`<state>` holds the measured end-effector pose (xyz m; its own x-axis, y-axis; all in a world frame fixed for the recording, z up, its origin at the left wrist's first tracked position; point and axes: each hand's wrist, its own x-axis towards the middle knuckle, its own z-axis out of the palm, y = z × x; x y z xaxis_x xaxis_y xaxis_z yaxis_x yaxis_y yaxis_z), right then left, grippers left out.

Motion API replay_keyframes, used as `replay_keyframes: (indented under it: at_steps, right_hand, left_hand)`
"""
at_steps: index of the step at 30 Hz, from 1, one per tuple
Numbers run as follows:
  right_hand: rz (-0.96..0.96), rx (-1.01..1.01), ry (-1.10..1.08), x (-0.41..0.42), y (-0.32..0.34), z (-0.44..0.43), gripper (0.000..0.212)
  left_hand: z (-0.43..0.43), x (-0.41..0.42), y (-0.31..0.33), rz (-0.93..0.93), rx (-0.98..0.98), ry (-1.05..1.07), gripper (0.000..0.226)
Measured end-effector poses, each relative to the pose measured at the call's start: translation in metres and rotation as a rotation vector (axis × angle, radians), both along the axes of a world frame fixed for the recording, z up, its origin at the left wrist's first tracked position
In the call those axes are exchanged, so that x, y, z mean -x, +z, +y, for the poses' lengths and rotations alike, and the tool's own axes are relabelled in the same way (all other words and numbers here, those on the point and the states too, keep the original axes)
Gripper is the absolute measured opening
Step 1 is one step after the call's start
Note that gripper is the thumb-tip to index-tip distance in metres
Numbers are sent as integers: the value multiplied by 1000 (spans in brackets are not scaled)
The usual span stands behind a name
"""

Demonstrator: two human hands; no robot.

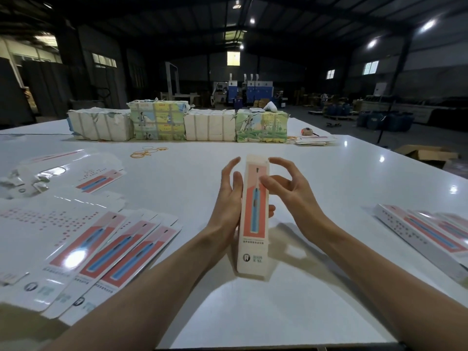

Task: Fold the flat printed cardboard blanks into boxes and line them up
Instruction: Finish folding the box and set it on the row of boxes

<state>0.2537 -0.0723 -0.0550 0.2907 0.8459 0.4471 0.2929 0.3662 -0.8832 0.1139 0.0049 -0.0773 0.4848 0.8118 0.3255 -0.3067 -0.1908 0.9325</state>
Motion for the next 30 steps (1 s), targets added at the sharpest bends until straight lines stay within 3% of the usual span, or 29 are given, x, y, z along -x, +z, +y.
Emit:
replay_keyframes:
  at_steps: [4, 7, 9, 15, 22, 26, 30]
  right_hand:
    - [2, -7, -7, 1, 2, 0, 45]
    - [16, -9, 7, 0, 3, -2, 50]
    - [17, 1, 40, 0, 3, -3, 54]
    - [-21, 19, 92, 6, 2, -1, 57]
    - [-63, 98, 98, -1, -2, 4, 26]
    - [19, 100, 65, -3, -3, 4, 31]
    - [193, 104, -71, -11, -4, 10, 31]
  left_hand:
    - [-5, -2, 3, 32, 19, -152, 66]
    - [-7, -3, 2, 137, -77, -144, 104]
    - [-6, -4, 1, 150, -42, -140, 116]
    - [-6, -3, 3, 123, -19, -77, 99]
    - [-6, -1, 1, 188, -18, -103, 88]
    - [-4, 0, 1, 225, 3, -110, 81]
    - [-6, 1, 3, 305, -1, -183, 89]
